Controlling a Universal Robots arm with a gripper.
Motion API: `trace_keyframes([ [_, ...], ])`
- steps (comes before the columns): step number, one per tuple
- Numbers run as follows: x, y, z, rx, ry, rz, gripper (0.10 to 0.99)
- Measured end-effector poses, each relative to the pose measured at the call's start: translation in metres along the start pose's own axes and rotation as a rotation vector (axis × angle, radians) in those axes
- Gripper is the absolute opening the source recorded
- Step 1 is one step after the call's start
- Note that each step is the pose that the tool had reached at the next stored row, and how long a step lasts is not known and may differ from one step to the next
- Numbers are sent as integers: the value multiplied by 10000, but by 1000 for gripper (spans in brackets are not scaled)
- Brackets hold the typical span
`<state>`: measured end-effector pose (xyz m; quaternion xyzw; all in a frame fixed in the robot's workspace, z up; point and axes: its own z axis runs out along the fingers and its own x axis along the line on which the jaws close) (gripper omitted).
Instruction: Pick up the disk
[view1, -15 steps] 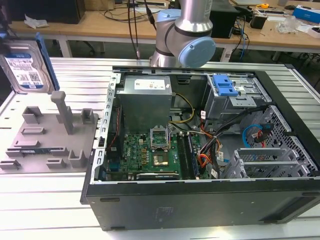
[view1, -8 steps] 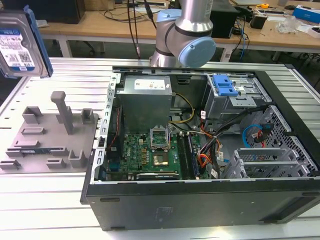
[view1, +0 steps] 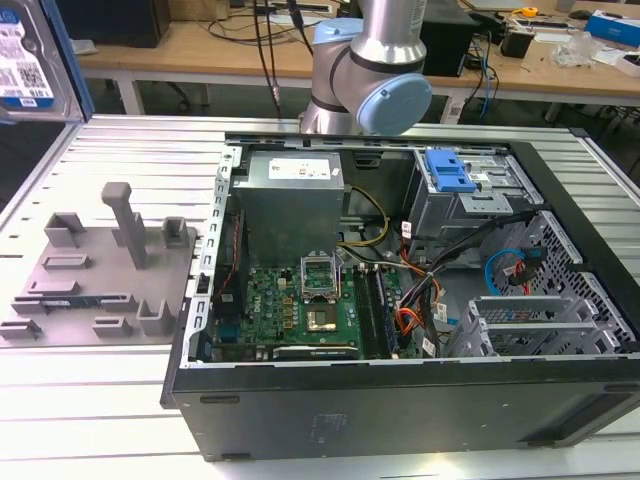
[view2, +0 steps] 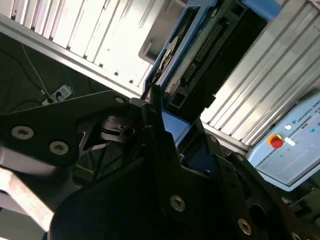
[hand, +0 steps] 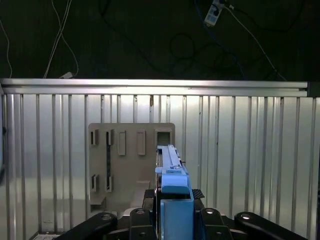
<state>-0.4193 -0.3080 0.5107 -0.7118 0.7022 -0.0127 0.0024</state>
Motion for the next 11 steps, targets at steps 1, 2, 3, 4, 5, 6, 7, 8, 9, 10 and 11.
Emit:
trace_keyframes([
  [1, 2, -1, -27, -2, -13, 0, 365],
  [2, 2, -1, -27, -2, -16, -1, 365],
  [3, 2, -1, -27, -1, -18, 0, 365],
  [4, 2, -1, -27, -1, -19, 1, 365],
  [5, 2, 0, -27, -1, -20, 1, 365],
  [6, 2, 0, -27, -1, -21, 1, 365],
  [7, 2, 0, -27, -1, -21, 1, 365],
  [8, 2, -1, -27, -1, -21, 0, 365],
  [9, 2, -1, -27, -1, -22, 1, 365],
  [10, 2, 0, -27, -1, -22, 1, 365],
  [11, 2, 0, -27, -1, -23, 0, 365],
])
